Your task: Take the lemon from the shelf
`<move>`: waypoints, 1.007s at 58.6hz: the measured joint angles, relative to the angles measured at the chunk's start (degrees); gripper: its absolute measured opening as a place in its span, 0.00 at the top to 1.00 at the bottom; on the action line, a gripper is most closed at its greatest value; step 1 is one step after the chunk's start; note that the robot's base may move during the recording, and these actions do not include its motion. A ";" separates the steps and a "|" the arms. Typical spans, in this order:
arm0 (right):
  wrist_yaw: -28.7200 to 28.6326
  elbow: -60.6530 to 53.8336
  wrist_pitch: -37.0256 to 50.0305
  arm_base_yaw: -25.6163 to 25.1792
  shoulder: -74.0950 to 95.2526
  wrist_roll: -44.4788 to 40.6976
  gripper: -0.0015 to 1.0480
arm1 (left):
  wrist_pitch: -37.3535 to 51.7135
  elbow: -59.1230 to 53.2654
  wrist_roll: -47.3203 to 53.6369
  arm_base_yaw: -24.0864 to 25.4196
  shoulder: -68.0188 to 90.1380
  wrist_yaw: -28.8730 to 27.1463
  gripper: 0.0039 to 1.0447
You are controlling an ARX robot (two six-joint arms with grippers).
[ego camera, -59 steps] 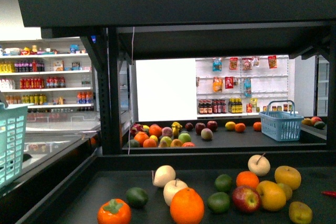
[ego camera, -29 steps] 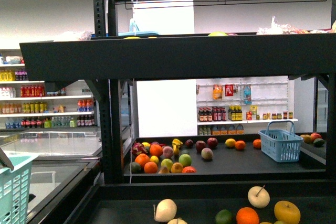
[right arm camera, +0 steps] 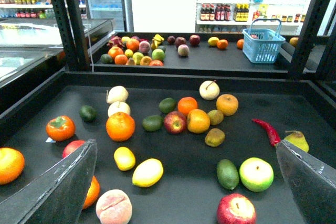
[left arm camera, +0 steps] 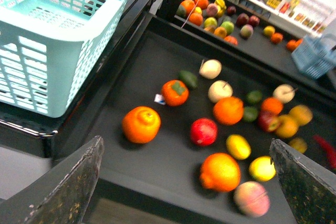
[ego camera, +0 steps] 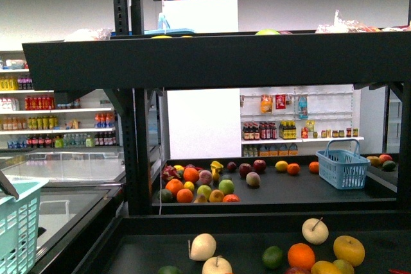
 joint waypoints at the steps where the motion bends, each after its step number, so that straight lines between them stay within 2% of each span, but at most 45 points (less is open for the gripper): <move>1: 0.00 0.00 0.00 0.00 0.00 0.00 0.02 | 0.85 1.77 -1.90 1.64 2.36 1.66 0.07; 10: 0.02 0.00 0.00 0.00 0.00 0.00 0.02 | 5.77 15.43 -15.02 15.45 21.53 15.32 0.07; 17: 0.02 0.00 0.00 0.00 0.00 0.00 0.02 | 9.25 22.60 -23.63 23.45 34.91 21.11 0.07; 23: 0.02 0.00 0.00 0.00 0.00 0.00 0.02 | 12.09 27.47 -28.98 26.95 44.83 22.38 0.07; 31: 0.02 0.00 0.00 0.00 0.00 0.00 0.02 | 17.75 34.95 -36.59 27.39 55.49 23.91 0.07; 40: 0.02 0.00 0.00 0.00 0.00 0.00 0.02 | 23.76 41.86 -43.41 24.76 63.69 24.37 0.07; 59: 0.02 0.00 0.00 0.00 0.00 0.00 0.02 | 25.03 53.27 -48.78 20.24 74.14 21.92 0.07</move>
